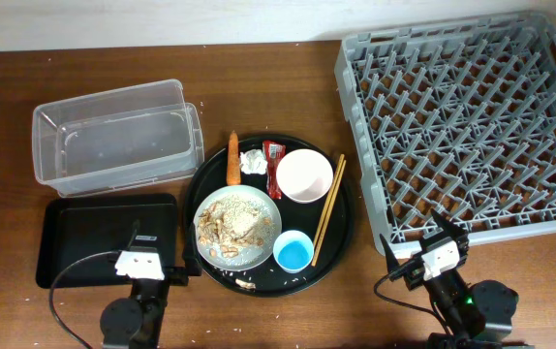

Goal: Sort waste into correct bins and load items into the dishwasher rack

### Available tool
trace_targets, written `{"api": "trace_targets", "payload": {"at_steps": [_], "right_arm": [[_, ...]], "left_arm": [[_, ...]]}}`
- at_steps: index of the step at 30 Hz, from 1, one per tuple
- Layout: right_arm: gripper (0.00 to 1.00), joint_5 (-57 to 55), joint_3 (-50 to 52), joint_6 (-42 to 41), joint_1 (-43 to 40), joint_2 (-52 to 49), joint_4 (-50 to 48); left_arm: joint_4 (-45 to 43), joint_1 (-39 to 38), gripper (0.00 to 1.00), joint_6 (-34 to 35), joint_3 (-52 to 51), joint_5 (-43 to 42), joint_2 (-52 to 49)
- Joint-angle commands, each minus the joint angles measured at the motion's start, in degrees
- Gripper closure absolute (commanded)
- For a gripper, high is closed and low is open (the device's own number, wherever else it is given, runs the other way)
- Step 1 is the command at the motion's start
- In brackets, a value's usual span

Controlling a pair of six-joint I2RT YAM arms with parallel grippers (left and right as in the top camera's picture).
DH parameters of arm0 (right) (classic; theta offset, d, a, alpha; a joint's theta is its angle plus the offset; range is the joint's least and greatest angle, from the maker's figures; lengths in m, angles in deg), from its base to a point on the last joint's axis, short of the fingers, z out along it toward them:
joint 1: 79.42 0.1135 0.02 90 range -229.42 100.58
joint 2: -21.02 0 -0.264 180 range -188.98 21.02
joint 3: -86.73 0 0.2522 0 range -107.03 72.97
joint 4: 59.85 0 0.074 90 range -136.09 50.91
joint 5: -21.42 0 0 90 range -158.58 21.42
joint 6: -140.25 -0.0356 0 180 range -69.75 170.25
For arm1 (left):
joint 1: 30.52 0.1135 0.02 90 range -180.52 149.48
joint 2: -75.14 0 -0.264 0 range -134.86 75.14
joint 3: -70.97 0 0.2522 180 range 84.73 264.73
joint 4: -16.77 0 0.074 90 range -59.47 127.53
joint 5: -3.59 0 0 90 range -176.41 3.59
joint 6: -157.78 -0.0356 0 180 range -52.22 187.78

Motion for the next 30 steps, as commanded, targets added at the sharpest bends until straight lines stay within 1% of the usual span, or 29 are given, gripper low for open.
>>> {"api": "trace_targets", "payload": {"at_steps": [1,4,5,6,7,8,9,10,11,13,15,16,17,20,22,23,24,25,26,27,29,30], "right_arm": [[0.02,1.05,0.28,-1.81,0.28,0.48,0.00],[0.02,1.03,-3.21,-4.85,0.33,0.37,-0.15],[0.02,1.01,-6.40,-6.60,0.31,-0.20,-0.17],[0.02,1.01,-10.12,-10.05,0.33,-1.81,-0.13],[0.02,1.03,-13.20,-11.26,0.33,-4.17,0.28],[0.02,0.98,-17.70,-11.23,0.31,-8.66,1.16],[0.02,1.03,-25.59,-11.23,0.33,-17.64,3.78],[0.02,1.03,-32.46,-11.21,0.33,-25.38,7.43],[0.02,0.98,-41.75,-11.17,0.31,-34.77,13.20],[0.02,1.01,-59.30,-11.19,0.31,-51.84,25.29],[0.02,1.03,-72.78,-11.21,0.31,-64.65,35.76],[0.02,1.05,-75.80,-11.21,0.33,-67.41,38.01],[0.02,1.11,-78.36,-11.23,0.33,-70.14,40.35],[0.02,5.73,-78.36,-11.23,0.33,-71.06,42.10],[0.02,6.43,-78.36,-11.26,0.33,-71.06,44.19],[0.02,4.52,-78.34,-12.59,0.33,-71.06,46.71],[0.02,-2.80,-78.29,-18.23,0.33,-71.06,49.77],[0.02,-10.80,-78.29,-24.79,0.33,-71.34,52.09],[0.02,-12.74,-78.29,-26.67,0.33,-72.04,53.22],[0.02,-12.94,-78.29,-26.67,0.33,-73.26,54.82],[0.02,-12.94,-78.29,-26.67,0.33,-76.63,56.72],[0.02,-12.94,-78.29,-26.67,0.33,-78.14,56.94]], "left_arm": [[-1.11,0.17,0.01,-0.90,-0.61,-2.19,0.55],[-5.84,0.17,0.01,-0.90,0.52,-3.82,0.55],[-3.74,0.17,0.01,-0.90,2.91,-4.33,-0.20],[-1.11,0.17,0.01,-0.87,5.46,-4.46,-1.49],[1.42,0.17,0.01,-0.87,10.01,-4.42,-3.91],[2.45,0.20,0.01,-0.90,14.69,-4.39,-8.33],[4.85,0.20,0.01,-0.90,23.10,-4.42,-16.92],[8.07,0.17,0.01,-0.90,29.42,-4.44,-23.50],[14.05,0.17,0.01,-0.92,39.43,-4.44,-33.38],[25.03,0.17,0.01,-0.92,56.98,-5.99,-49.83],[32.57,0.17,0.01,-0.92,70.14,-6.99,-61.92],[33.20,0.17,0.01,-0.92,72.65,-6.99,-64.48],[33.20,0.17,0.01,-0.90,73.24,-7.48,-65.46],[35.21,0.17,0.01,-0.90,73.22,-12.81,-65.81],[39.36,-1.31,0.01,-0.94,73.20,-12.76,-67.41],[42.29,-3.61,0.01,-0.94,73.20,-12.57,-70.12],[43.04,-5.97,0.01,-0.94,73.20,-12.57,-73.44],[41.72,-10.03,0.04,-0.96,73.20,-12.35,-78.62],[41.48,-13.49,0.11,-0.92,73.20,-12.37,-82.62],[42.95,-17.62,0.21,-0.90,73.20,-12.37,-86.40],[45.64,-24.70,0.32,-0.44,73.20,-12.33,-90.84],[45.92,-26.84,0.35,0.96,73.20,-12.33,-91.71]]}}
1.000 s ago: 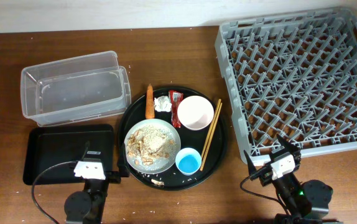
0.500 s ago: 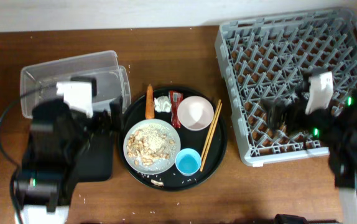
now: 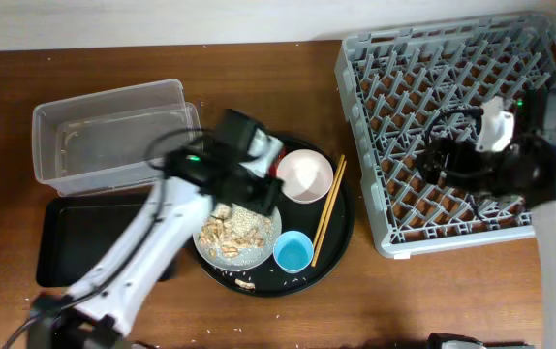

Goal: Sort waste into correct bins and load items into the dishwasher rack

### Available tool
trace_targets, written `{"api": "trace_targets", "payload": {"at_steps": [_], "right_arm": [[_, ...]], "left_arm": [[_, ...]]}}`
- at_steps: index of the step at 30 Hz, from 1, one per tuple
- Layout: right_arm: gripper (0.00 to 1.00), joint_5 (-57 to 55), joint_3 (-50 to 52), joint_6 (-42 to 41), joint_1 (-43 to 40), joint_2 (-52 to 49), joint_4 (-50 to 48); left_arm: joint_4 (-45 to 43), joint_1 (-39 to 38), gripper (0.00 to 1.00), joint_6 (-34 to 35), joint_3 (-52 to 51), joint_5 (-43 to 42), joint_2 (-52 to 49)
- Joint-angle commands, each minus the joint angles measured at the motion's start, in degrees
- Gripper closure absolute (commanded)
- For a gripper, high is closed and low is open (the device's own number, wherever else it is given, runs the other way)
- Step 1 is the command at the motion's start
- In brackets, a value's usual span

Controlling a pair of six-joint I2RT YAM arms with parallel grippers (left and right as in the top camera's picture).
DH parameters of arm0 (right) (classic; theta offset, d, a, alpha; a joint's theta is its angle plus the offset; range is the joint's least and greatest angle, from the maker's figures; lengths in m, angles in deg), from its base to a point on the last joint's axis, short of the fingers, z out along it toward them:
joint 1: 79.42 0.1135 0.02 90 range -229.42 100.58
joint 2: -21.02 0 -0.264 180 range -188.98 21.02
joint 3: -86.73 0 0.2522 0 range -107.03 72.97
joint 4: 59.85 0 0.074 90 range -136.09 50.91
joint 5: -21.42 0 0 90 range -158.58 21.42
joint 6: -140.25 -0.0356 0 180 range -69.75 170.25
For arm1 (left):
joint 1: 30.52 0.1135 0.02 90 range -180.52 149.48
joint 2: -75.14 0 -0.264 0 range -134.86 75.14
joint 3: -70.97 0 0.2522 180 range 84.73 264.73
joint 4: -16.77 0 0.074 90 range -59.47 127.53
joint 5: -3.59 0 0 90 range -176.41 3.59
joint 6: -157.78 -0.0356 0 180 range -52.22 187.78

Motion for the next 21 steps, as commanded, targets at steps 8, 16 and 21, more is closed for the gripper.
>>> {"api": "trace_targets", "payload": {"at_steps": [8,16,21], "right_arm": [[0.02,-1.70,-0.52,-1.20,0.28,-6.16,0.90],[0.02,-1.68,-0.52,-1.22,0.28,-6.16,1.09],[0.02,-1.66,-0.52,-1.20,0.28,-6.14,1.09]], "left_arm": [[7.28,-15.50,0.40,10.75,-1.22,7.02,-1.88],[-3.98,-15.58,0.84,11.78,-14.29,7.39,-1.90],[-1.20,-10.05,1.00,11.56,-7.08,7.26,0.26]]}}
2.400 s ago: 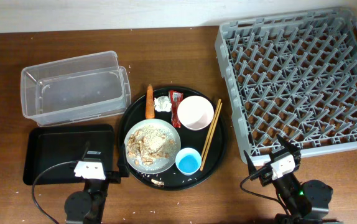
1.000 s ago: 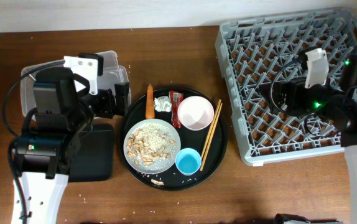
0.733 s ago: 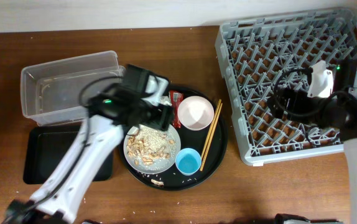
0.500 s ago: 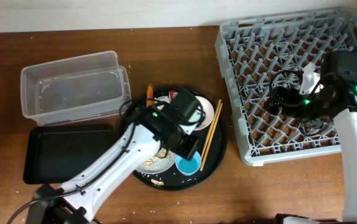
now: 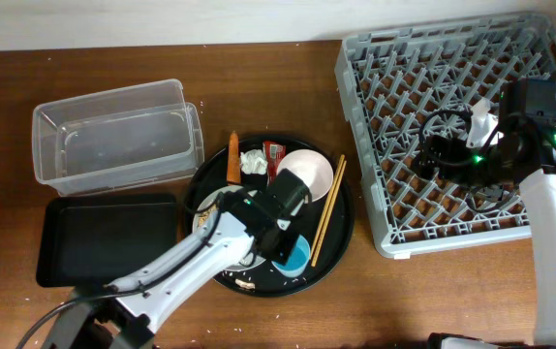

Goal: Sort waste into correct bins and load items into the dishwasher rack

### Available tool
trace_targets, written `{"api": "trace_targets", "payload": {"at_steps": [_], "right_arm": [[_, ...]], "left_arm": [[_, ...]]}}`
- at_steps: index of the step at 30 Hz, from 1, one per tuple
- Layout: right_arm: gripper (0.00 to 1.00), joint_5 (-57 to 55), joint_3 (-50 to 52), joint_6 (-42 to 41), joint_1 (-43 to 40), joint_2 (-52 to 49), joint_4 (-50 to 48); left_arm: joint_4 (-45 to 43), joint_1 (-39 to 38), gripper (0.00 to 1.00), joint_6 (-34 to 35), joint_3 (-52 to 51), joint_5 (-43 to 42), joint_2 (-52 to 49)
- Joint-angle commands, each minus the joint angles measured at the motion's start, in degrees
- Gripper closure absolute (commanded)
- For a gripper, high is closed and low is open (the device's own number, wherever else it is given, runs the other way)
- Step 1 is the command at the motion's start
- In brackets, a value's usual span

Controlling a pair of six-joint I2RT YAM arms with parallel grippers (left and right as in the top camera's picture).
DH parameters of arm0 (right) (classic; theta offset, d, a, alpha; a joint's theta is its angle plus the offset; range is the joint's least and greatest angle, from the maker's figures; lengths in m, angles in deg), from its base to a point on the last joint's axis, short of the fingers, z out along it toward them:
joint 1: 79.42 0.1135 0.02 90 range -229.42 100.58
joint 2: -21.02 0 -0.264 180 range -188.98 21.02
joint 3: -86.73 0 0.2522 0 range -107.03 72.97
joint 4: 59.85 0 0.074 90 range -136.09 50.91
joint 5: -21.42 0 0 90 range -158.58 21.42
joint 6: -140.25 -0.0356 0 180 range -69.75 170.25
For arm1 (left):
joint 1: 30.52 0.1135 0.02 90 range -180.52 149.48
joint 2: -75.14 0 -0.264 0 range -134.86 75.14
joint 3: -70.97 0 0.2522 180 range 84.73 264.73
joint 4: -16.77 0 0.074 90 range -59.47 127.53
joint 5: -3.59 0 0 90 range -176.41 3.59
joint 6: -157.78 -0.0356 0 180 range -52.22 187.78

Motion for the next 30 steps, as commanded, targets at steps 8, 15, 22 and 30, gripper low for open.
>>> {"api": "trace_targets", "payload": {"at_steps": [8,15,22,30], "right_arm": [[0.15,40.24,-0.52,27.52,0.96,-0.09,-0.85],[0.10,56.74,-0.52,41.40,20.96,-0.09,-10.08],[0.39,51.56,-0.52,39.41,25.31,-0.11,-12.61],[0.48,43.08,-0.55,31.93,20.00,2.34,-12.66]], "left_arm": [[-9.44,33.57,1.00,-13.03,13.40,-69.13,7.17],[-9.44,32.33,1.00,-15.37,13.40,-78.29,4.31],[-10.14,31.65,1.00,-15.41,13.40,-79.12,4.31],[-10.10,31.74,0.02,-15.78,13.40,-76.50,4.31]]}}
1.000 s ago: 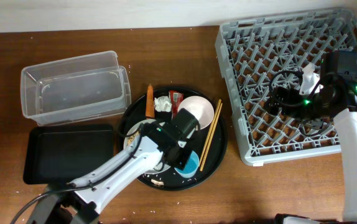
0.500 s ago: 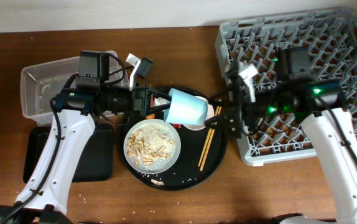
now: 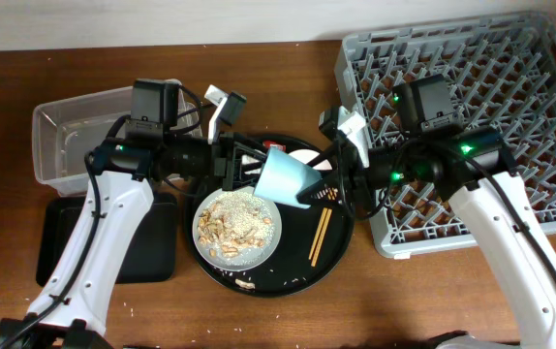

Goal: Sort waste into correct bins and load items into the dishwasher rack

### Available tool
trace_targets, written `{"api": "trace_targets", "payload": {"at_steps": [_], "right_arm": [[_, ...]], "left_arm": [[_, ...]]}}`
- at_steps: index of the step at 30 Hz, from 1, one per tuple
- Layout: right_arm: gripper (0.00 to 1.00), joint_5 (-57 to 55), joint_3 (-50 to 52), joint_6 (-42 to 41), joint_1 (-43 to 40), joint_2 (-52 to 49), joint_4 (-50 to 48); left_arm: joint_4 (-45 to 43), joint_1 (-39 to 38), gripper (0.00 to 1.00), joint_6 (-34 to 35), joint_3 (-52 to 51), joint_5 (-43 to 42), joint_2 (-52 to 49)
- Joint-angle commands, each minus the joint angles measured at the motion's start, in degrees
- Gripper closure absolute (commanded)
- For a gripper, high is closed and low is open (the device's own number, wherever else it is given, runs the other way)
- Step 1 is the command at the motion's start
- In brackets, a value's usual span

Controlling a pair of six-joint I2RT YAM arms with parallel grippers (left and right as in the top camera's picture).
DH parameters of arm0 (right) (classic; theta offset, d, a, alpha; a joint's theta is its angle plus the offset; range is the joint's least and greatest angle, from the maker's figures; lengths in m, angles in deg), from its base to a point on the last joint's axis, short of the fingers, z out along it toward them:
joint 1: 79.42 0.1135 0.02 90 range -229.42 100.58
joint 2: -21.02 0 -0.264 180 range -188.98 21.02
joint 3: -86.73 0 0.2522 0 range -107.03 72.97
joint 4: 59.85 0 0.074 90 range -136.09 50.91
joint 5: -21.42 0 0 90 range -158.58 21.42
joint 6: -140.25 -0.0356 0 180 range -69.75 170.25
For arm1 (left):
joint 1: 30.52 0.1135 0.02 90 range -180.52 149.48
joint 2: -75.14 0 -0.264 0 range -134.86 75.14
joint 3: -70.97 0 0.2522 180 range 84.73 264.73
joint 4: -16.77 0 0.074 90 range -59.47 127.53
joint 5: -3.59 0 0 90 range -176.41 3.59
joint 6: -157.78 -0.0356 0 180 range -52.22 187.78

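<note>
The blue cup (image 3: 288, 179) hangs tilted above the round black tray (image 3: 288, 273), between both grippers. My left gripper (image 3: 254, 167) reaches in from the left and is shut on the cup's left end. My right gripper (image 3: 334, 189) comes from the rack side and sits against the cup's right end; its jaws are hidden in shadow. Below lie the plate of food scraps (image 3: 234, 228), a sliver of the white bowl (image 3: 307, 155) and the chopsticks (image 3: 319, 233). The carrot, wrapper and crumpled tissue are hidden under the left arm.
The grey dishwasher rack (image 3: 481, 78) fills the right side. A clear plastic bin (image 3: 70, 136) stands at the back left, with a flat black rectangular tray (image 3: 157, 247) in front of it. Crumbs lie on the round tray's front edge.
The blue cup was on the tray's front with my left gripper over it; now it is lifted and tilted over the tray's middle. My right gripper has come from over the rack to the cup.
Both arms were folded at the table's front edge, with everything on the round tray. Then the left arm was over the tray's back and the right over the rack. Then the left gripper was at the blue cup, which now hangs between both grippers.
</note>
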Motion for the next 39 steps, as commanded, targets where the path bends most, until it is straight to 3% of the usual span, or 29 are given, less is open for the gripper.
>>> {"api": "trace_targets", "payload": {"at_steps": [1,6,9,11,16,26,27,28,32,34,35,36,37,38,39], "right_arm": [[0.48,-5.01,-0.55,-6.93,-7.39,2.95,0.09],[0.48,-35.39,-0.55,-28.79,-34.58,3.74,9.77],[0.48,-48.76,-0.55,-36.04,-46.07,3.50,10.69],[0.48,-51.15,-0.55,-39.15,-51.19,1.84,11.41],[0.48,-49.44,-0.55,-37.97,-51.25,-9.38,16.85],[0.47,-49.90,-0.52,-38.01,-46.42,-14.25,16.46],[0.22,-50.36,-0.52,-38.05,-46.42,-14.25,16.59],[0.17,-50.31,-0.52,-38.05,-46.42,-14.25,17.05],[0.16,-48.76,-0.55,-38.01,-46.42,-14.23,16.33],[0.12,-39.10,-3.10,-31.82,-46.42,-11.98,17.38],[0.11,-34.21,-4.70,-29.33,-46.42,-8.81,17.88],[0.09,-27.67,-6.51,-24.85,-45.97,-2.47,17.86],[0.07,-23.17,-7.17,-22.69,-43.67,4.50,16.61],[0.05,-21.97,-7.17,-22.69,-39.41,10.16,14.12],[0.03,-22.03,-7.17,-22.69,-33.77,13.86,11.72]], "left_arm": [[-0.20,0.11,0.01,-0.46,0.42,0.46,-0.28],[-0.20,0.11,0.01,-0.48,0.42,1.95,-0.28],[-0.20,0.11,0.01,-0.46,0.42,1.95,-0.28],[-0.20,0.09,0.01,-0.48,0.42,1.95,-0.28],[0.04,0.09,0.01,-0.46,0.42,2.40,-0.28],[0.87,0.09,0.01,-0.46,0.42,3.19,-0.28],[0.90,0.09,0.01,-0.44,0.42,3.19,-0.28],[0.87,0.09,0.01,-0.46,0.42,3.19,-0.28],[0.90,0.09,0.01,-0.44,0.42,3.17,-0.28],[1.55,0.09,0.02,-0.44,0.42,4.37,-0.15],[2.08,0.09,0.02,0.70,0.44,8.96,0.55],[4.20,0.07,0.09,3.32,0.44,21.29,3.28],[7.19,0.04,0.10,8.41,0.48,42.23,9.97],[7.63,0.09,0.06,12.55,0.50,55.69,17.16],[7.74,0.09,0.04,16.24,0.50,63.58,22.43]]}}
